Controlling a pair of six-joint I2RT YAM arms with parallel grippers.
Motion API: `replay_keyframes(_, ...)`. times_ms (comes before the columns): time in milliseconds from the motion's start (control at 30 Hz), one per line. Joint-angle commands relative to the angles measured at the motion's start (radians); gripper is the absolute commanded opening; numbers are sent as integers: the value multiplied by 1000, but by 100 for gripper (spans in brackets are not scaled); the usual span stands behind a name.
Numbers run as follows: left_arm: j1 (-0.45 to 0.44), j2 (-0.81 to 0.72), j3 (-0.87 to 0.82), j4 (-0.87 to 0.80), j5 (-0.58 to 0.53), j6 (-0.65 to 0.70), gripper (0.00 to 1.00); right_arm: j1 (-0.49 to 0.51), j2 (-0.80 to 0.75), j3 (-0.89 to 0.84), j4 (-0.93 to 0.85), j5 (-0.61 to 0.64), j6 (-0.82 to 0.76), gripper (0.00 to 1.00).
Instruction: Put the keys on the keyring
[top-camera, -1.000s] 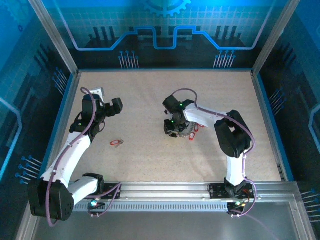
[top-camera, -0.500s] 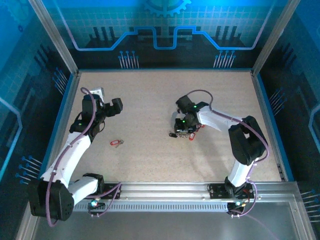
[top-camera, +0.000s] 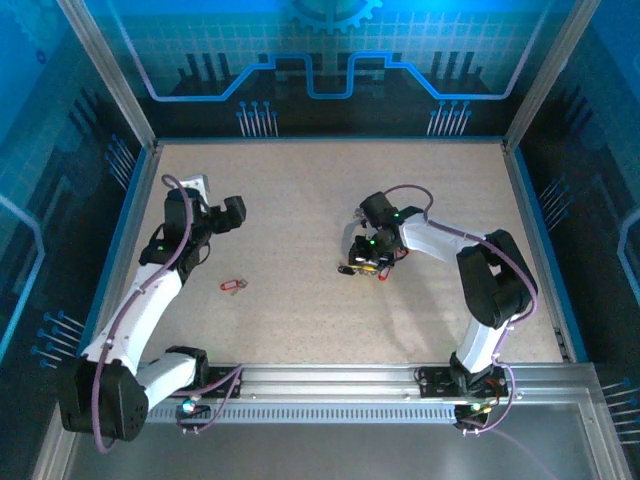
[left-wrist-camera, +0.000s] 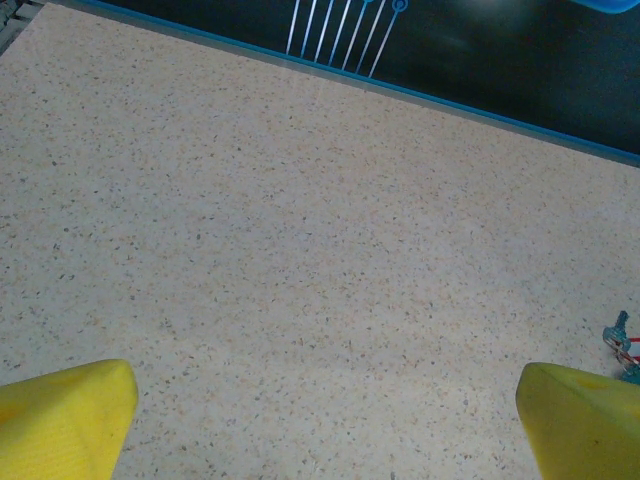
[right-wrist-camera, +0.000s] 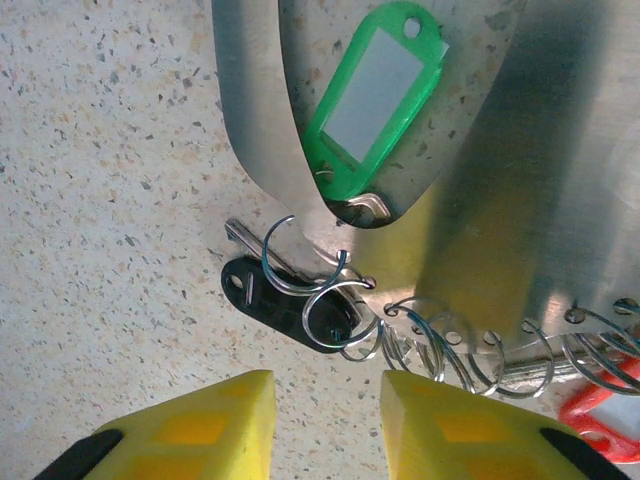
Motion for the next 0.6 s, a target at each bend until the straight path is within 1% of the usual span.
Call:
replay_keyframes(0, 1, 3, -11, 20, 14, -5, 99, -3, -2, -24, -20, 9, 17, 37)
replay_keyframes(167, 1, 2, -11, 17, 12, -5, 99, -3, 11, -30, -12, 8, 26, 40)
replay_keyframes(300, 0, 0, -11, 17, 11, -5, 99, -3, 10, -30, -22, 16, 27, 48)
replay_keyframes(567, 1, 1, -10, 18, 11, -5, 99, -3, 18, -43, -9, 21, 33, 49)
